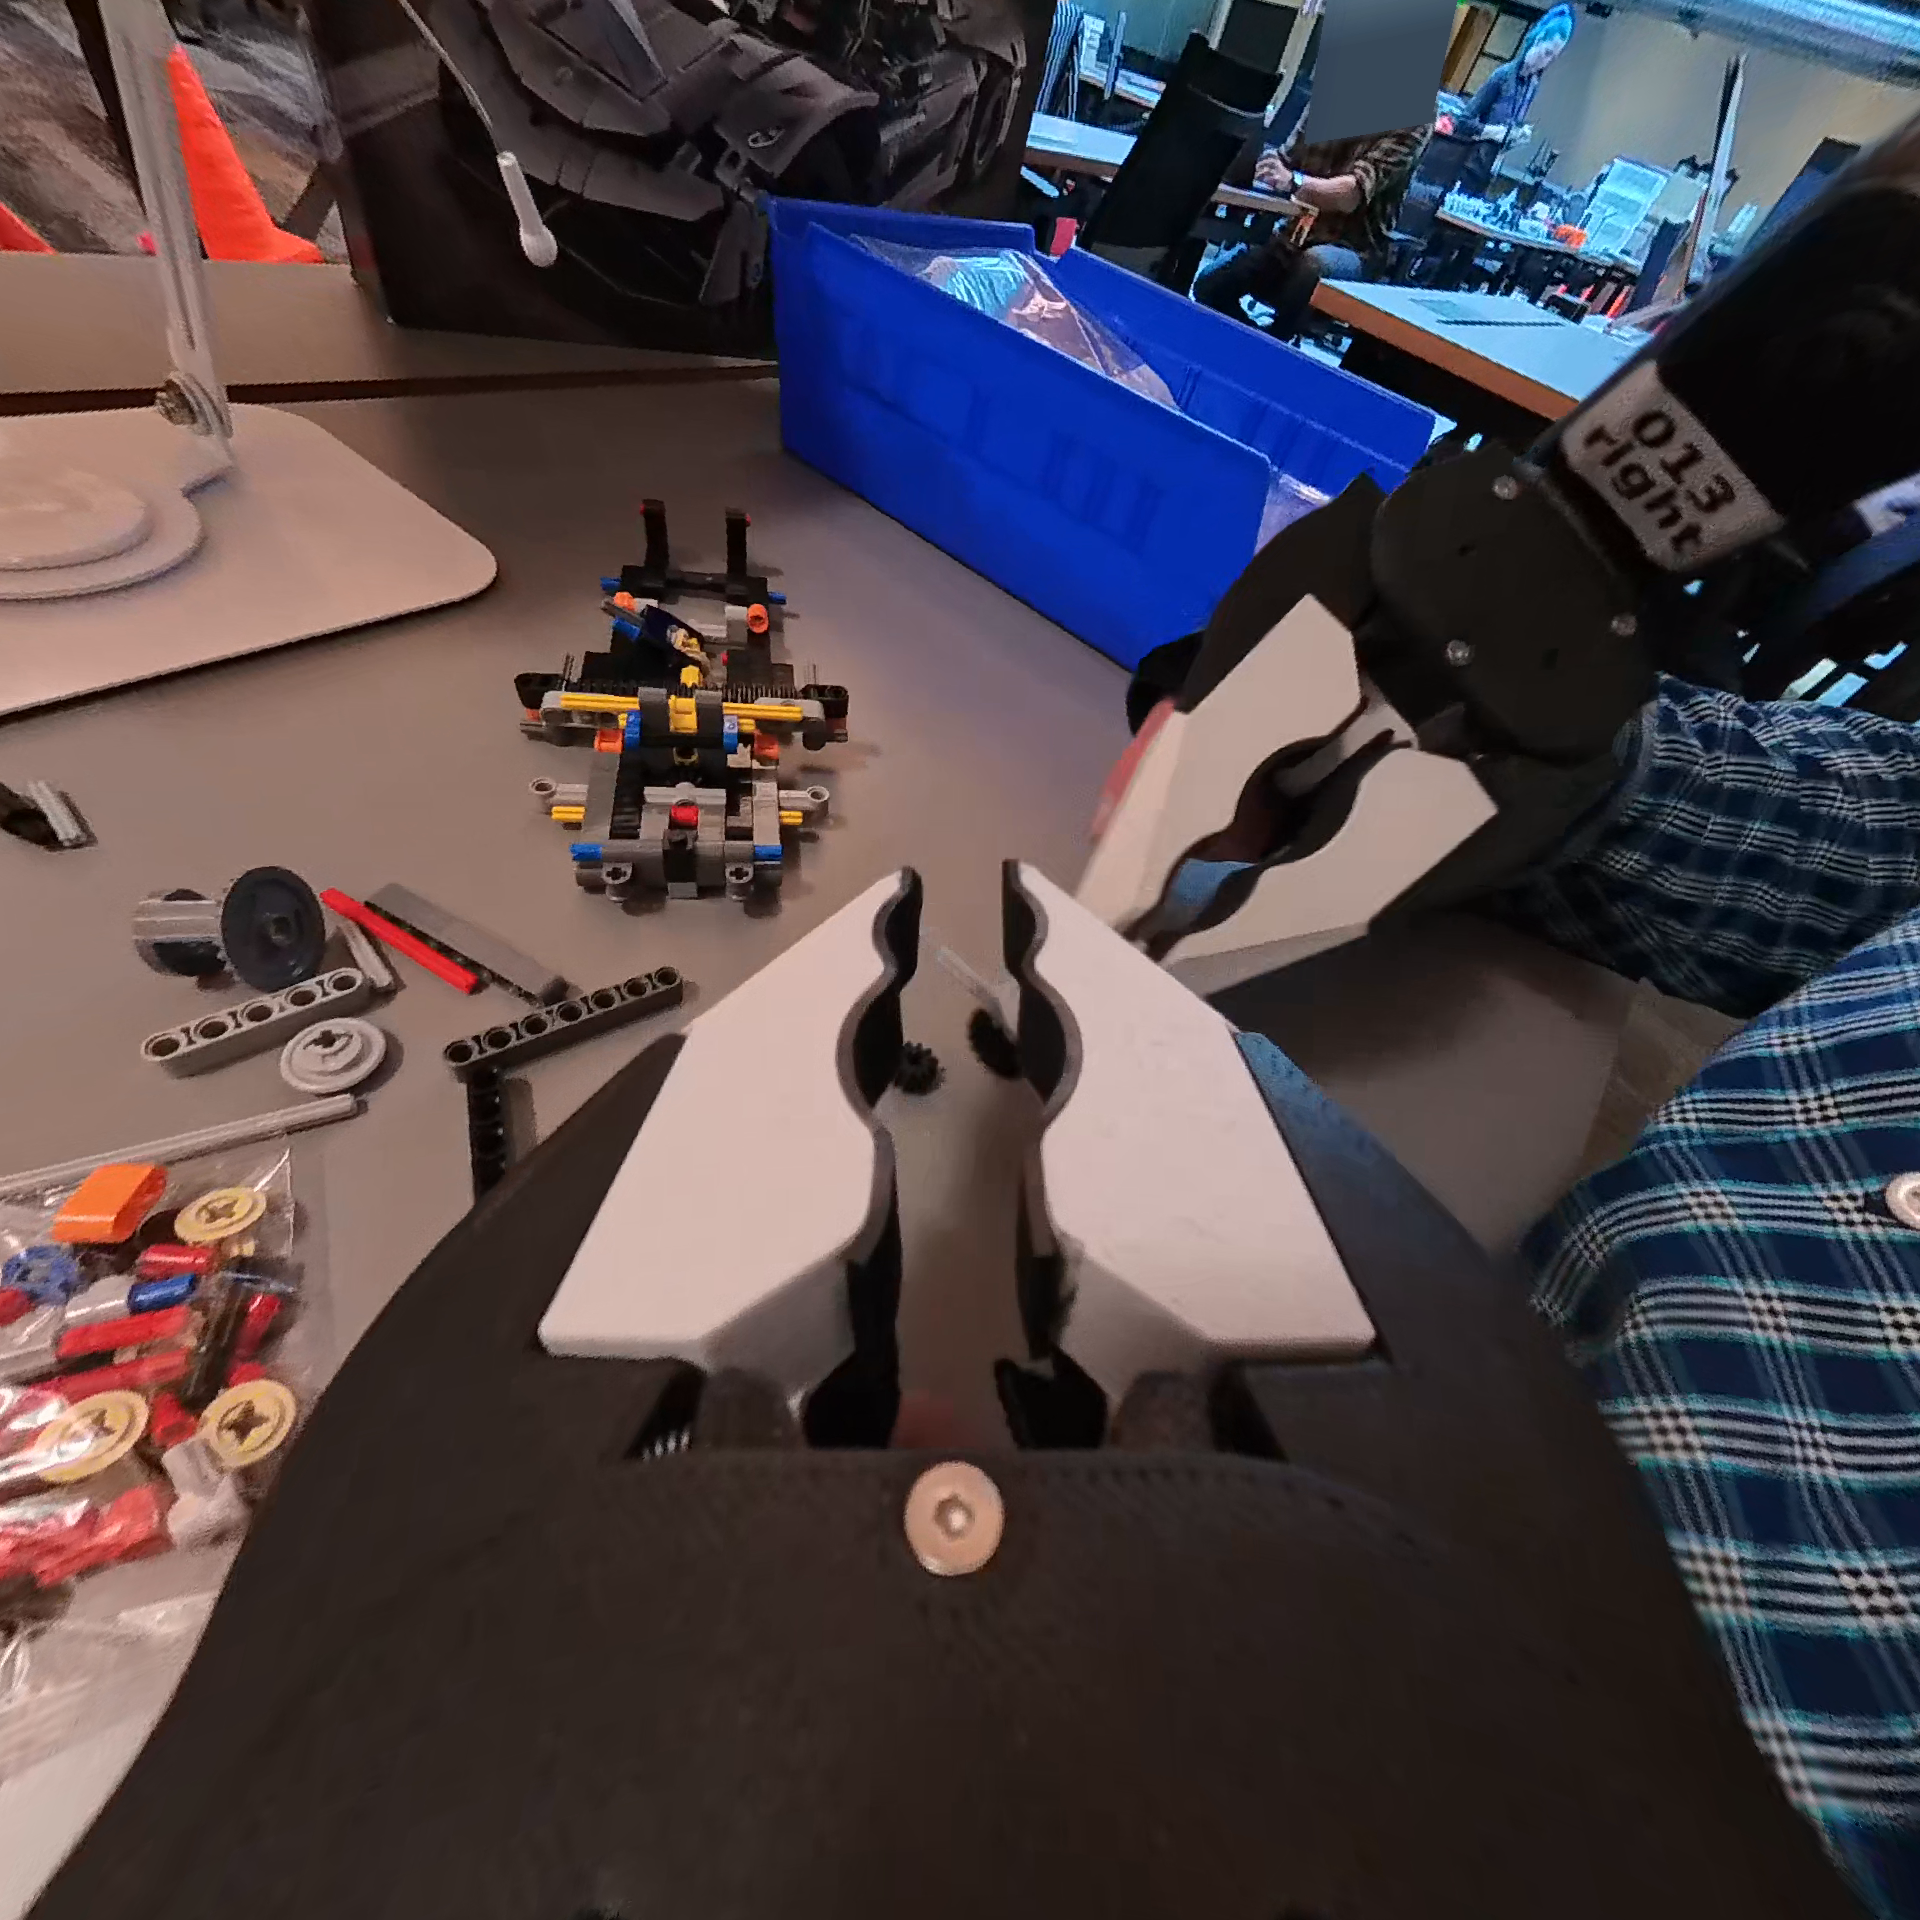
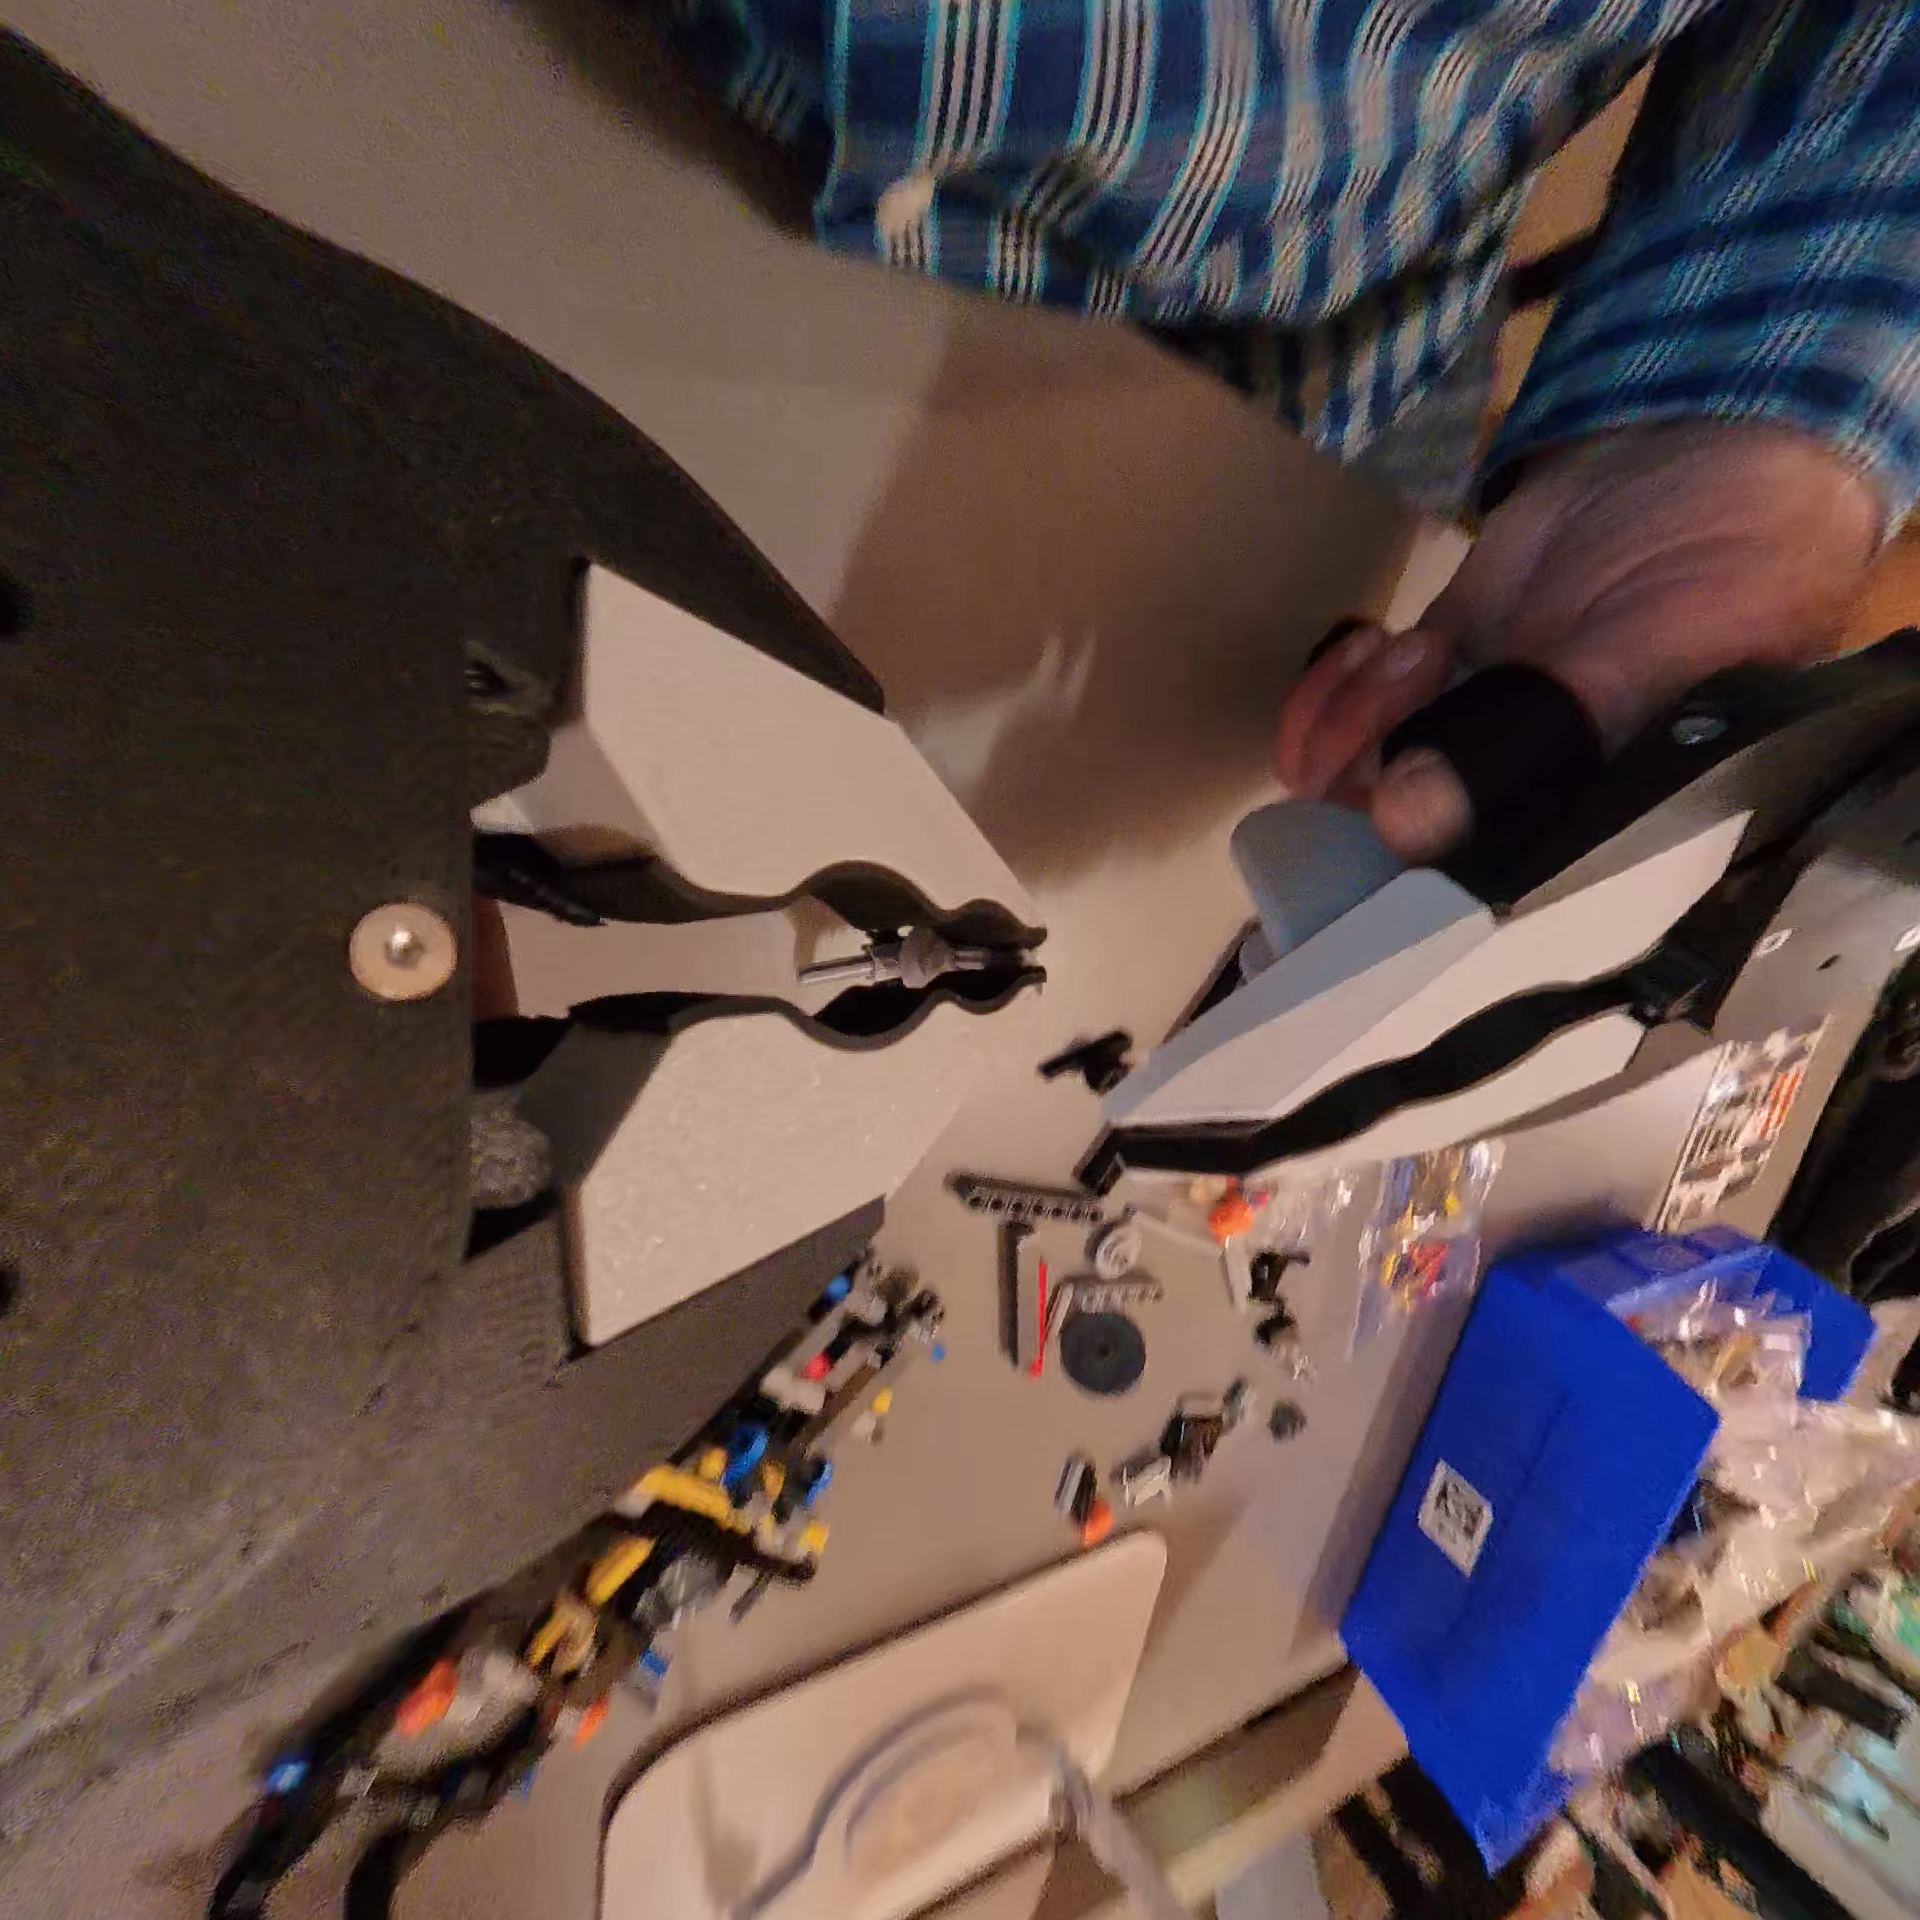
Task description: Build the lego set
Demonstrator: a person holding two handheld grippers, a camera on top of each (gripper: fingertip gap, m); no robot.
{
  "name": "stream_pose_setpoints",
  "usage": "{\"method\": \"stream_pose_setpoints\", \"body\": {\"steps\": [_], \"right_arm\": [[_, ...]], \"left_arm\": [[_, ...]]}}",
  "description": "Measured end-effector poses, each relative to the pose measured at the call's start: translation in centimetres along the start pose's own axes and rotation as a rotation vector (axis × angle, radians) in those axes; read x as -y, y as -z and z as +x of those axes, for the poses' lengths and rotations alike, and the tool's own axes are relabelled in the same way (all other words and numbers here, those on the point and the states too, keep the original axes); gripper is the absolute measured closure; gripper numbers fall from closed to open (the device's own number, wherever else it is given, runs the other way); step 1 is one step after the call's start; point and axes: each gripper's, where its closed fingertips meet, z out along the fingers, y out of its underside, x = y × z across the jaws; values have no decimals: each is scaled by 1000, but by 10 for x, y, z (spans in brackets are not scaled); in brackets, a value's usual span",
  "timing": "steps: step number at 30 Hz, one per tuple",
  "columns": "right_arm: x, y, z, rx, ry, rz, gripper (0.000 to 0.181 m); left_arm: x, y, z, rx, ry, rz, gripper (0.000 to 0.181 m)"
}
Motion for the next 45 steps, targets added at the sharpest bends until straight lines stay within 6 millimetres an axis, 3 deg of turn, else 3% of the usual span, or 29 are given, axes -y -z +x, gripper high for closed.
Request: {"method": "stream_pose_setpoints", "body": {"steps": [4, 8, 30, 38, 45], "right_arm": [[-1, -4, -20, 127, -79, -11, 181], [-8, -6, -25, 167, -108, -52, 181], [-20, -2, -21, 190, -175, -89, 171], [-20, 3, -18, 187, -170, -84, 161], [-18, 10, -13, 188, -178, -61, 155]], "left_arm": [[-5, 2, -2, 4, 6, -17, 169], [-10, 2, -2, 1, 15, -29, 168], [-18, 3, -4, 7, 15, -64, 163], [-21, 12, -4, 27, 3, -69, 162], [-22, 22, -16, 80, -41, -86, 162]]}}
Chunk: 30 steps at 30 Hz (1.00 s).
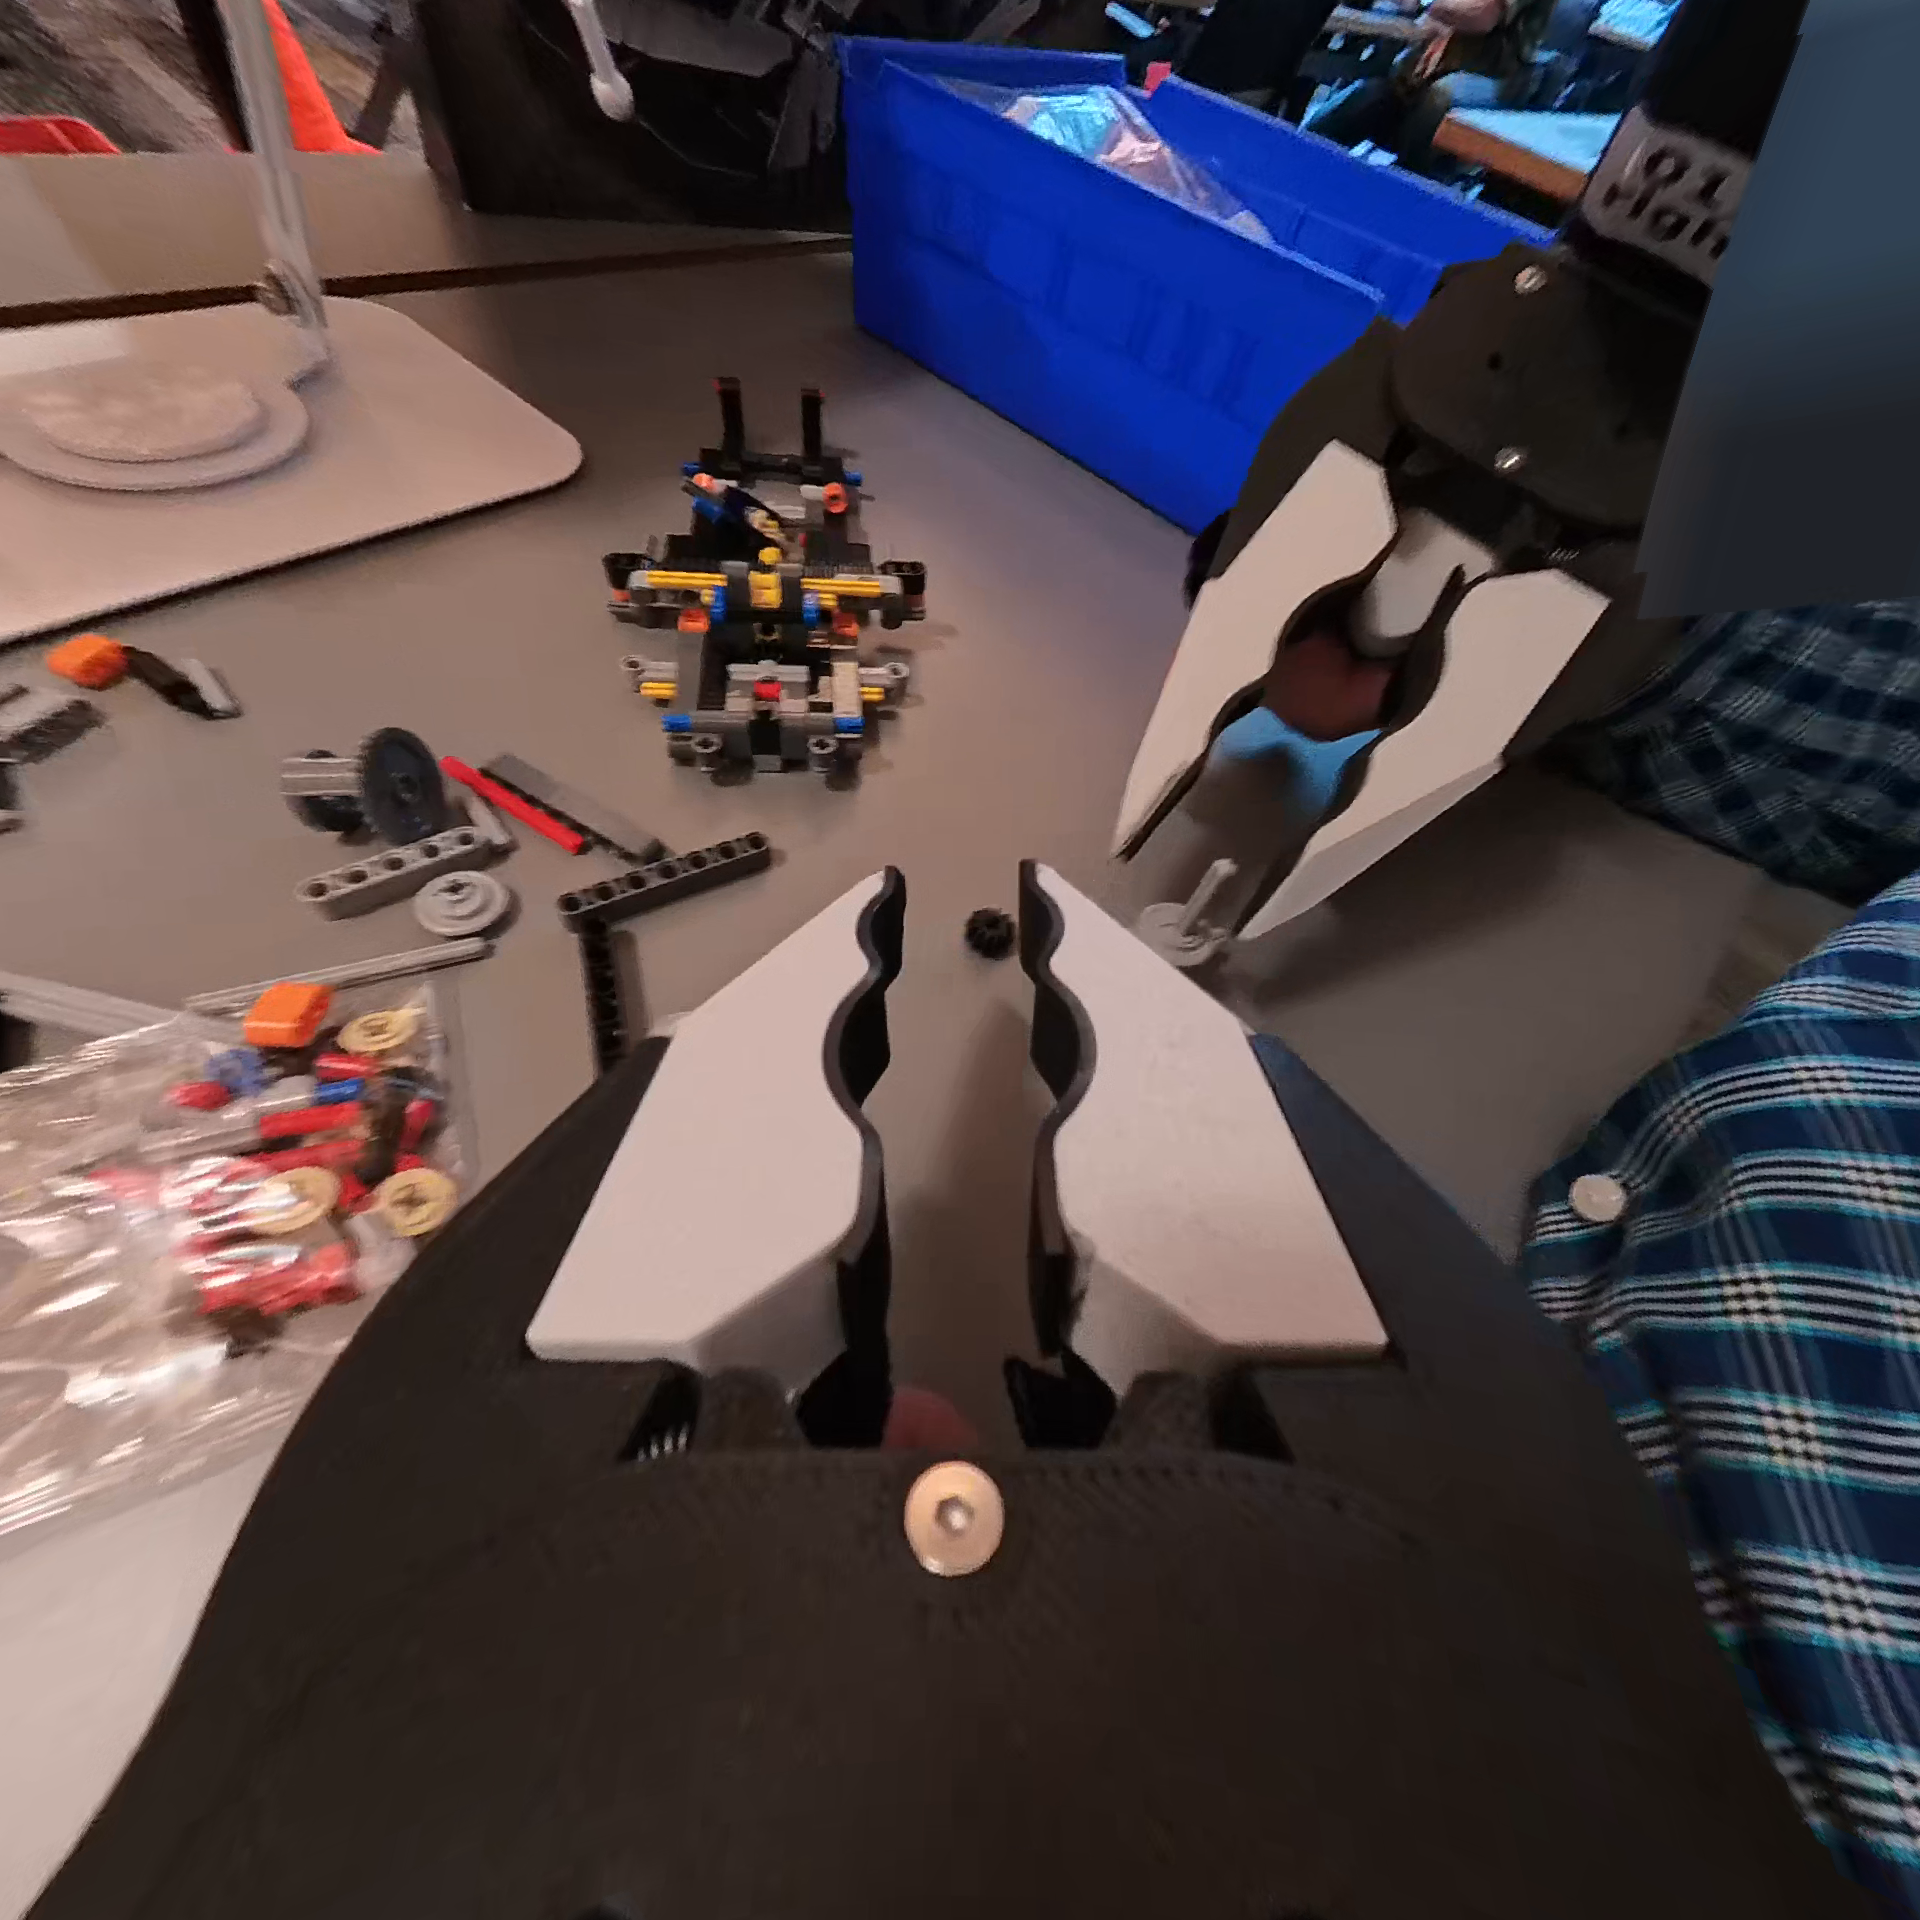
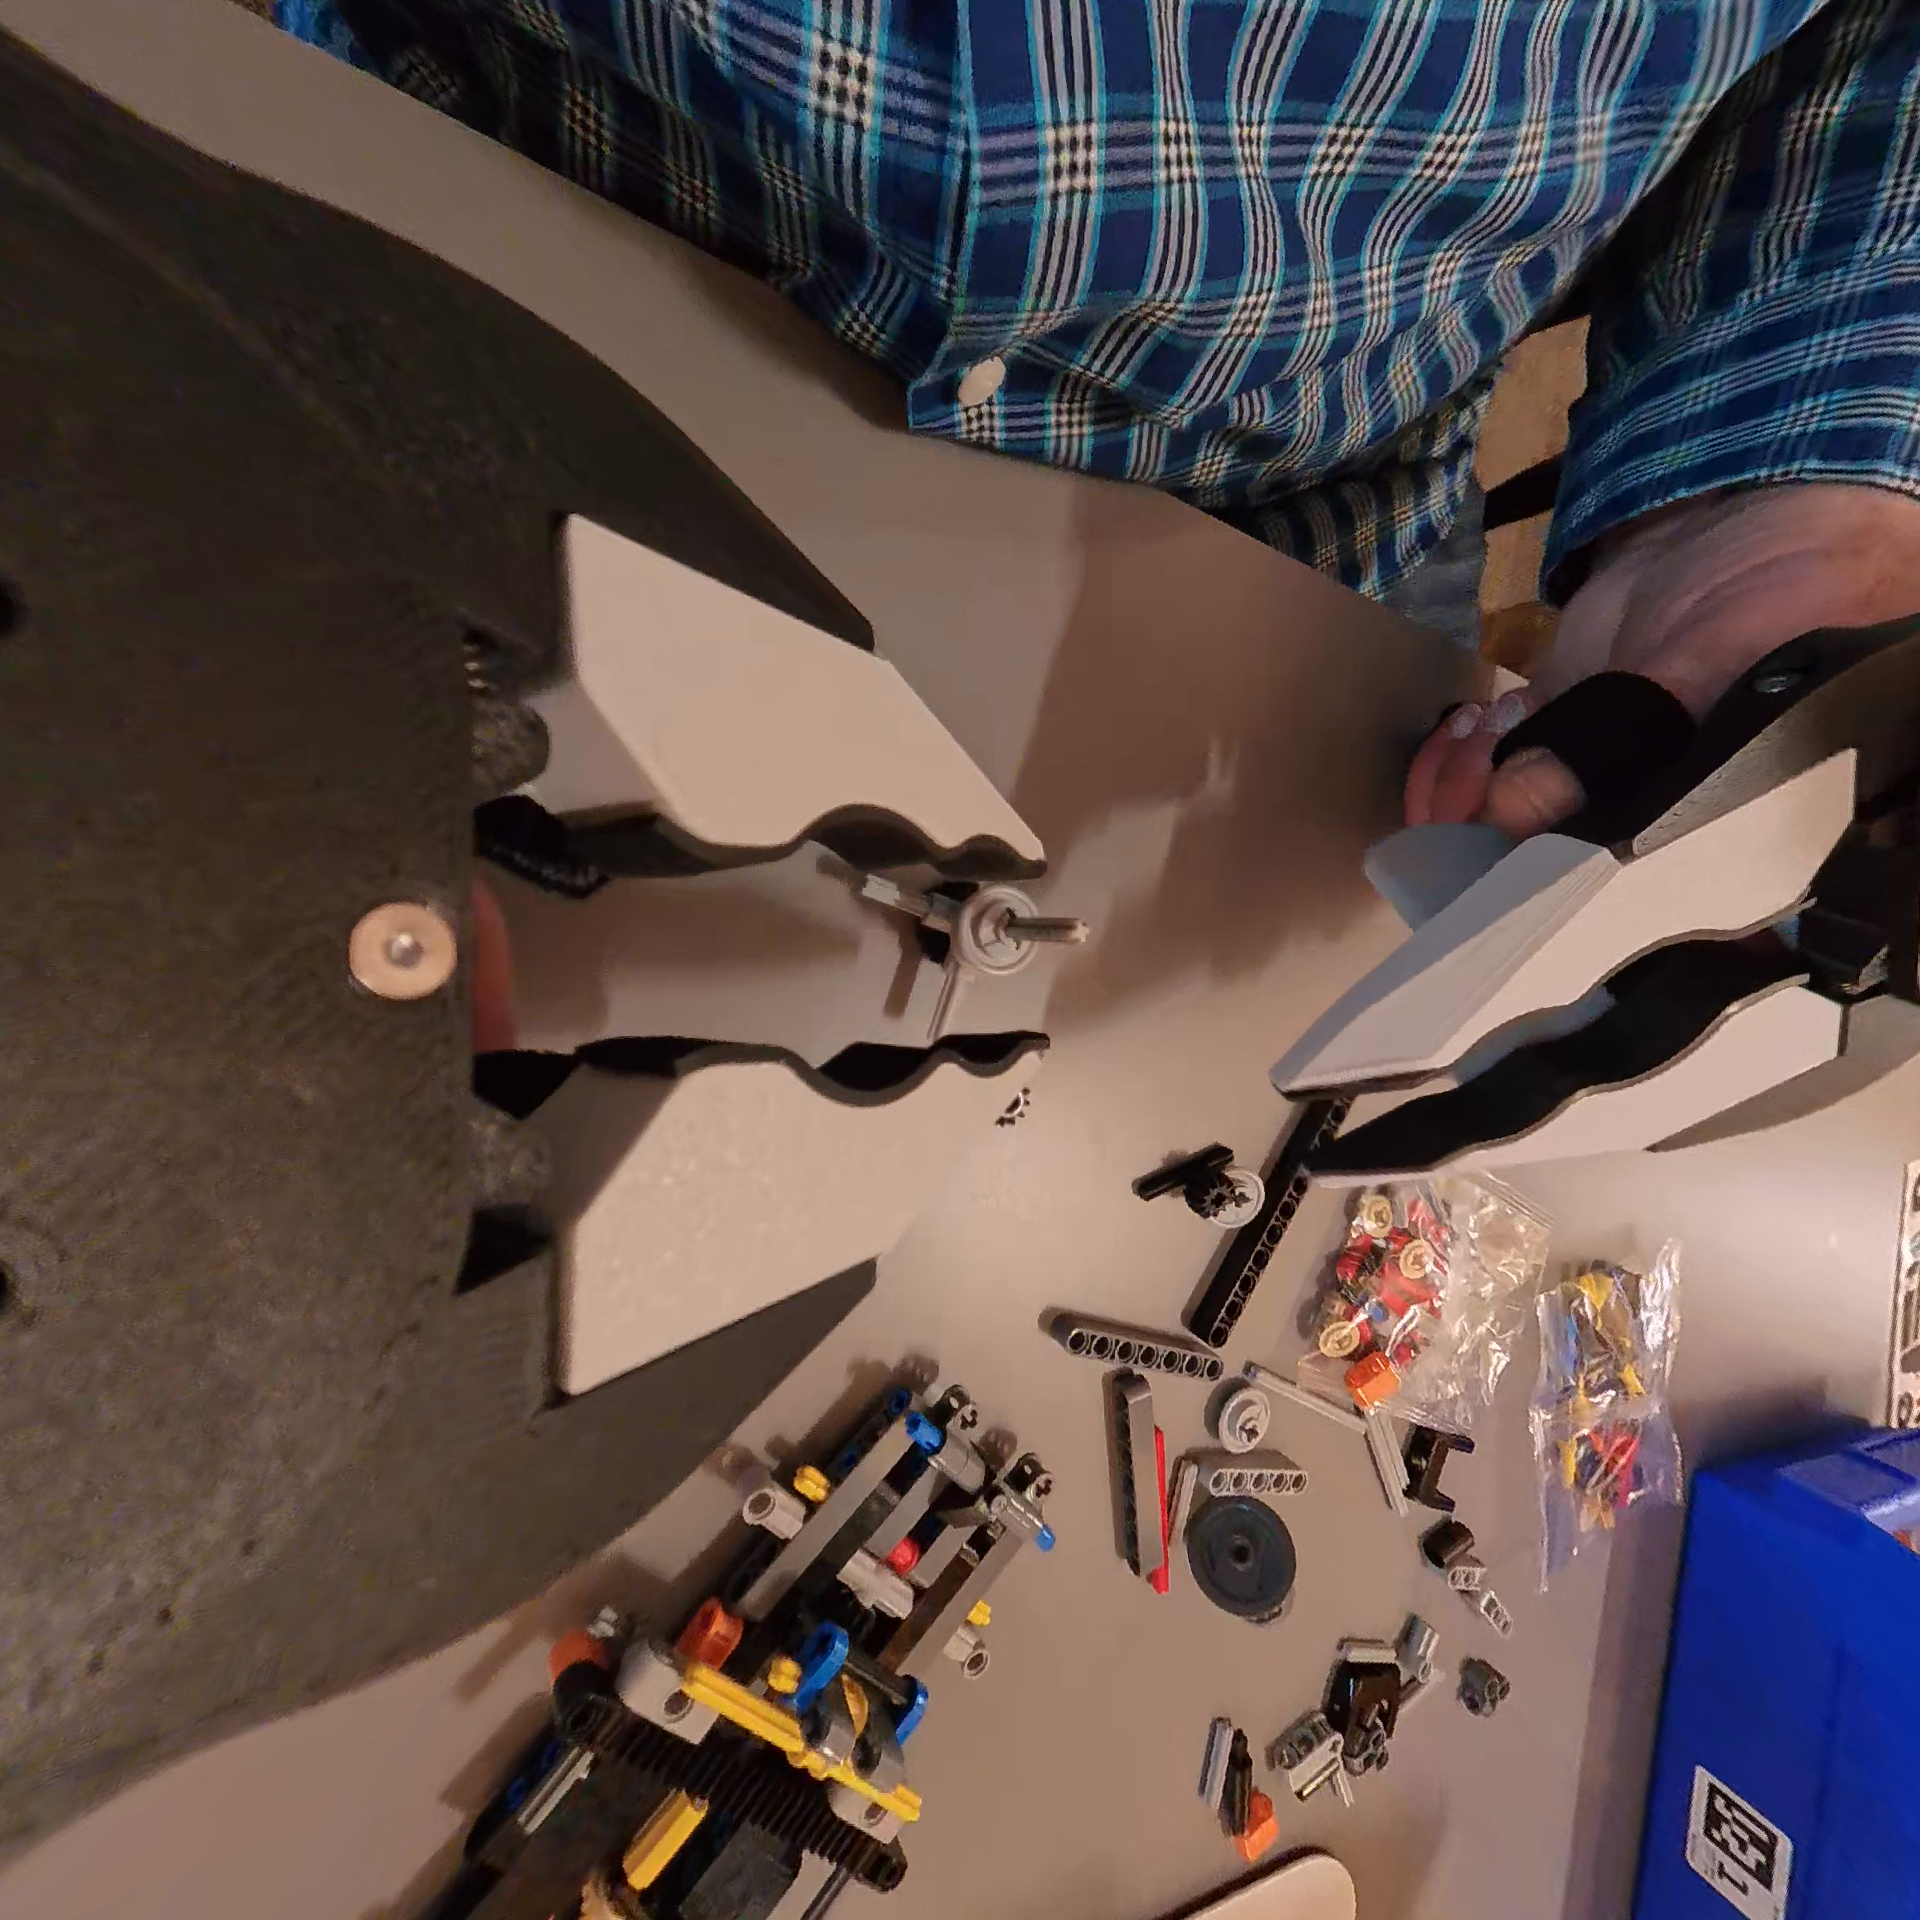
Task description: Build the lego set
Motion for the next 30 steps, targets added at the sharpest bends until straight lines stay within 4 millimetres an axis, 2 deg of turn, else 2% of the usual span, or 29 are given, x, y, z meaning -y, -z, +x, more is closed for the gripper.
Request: {"method": "stream_pose_setpoints", "body": {"steps": [3, 6, 9, 13, 17, 21, 24, 30], "right_arm": [[3, 5, 3, -10, 0, 21, 155], [5, 10, 8, -25, -12, 39, 156], [6, 10, 11, -37, -16, 46, 156], [6, 11, 12, -44, -21, 53, 157], [8, 13, 15, -54, -26, 63, 158], [10, 14, 14, -54, -28, 70, 159], [11, 14, 13, -50, -28, 74, 159], [12, 14, 13, -49, -34, 79, 159]], "left_arm": [[2, 7, -13, 69, -79, -27, 162], [4, 15, -36, 171, -199, -87, 161], [8, 19, -59, 219, -239, -125, 160], [5, 4, -85, 249, -296, -215, 161], [-9, -19, -105, 262, -347, -334, 157], [-19, -33, -114, 261, -339, -382, 155], [-18, -34, -120, 272, -309, -389, 156], [-20, -30, -119, 246, -264, -404, 154]]}}
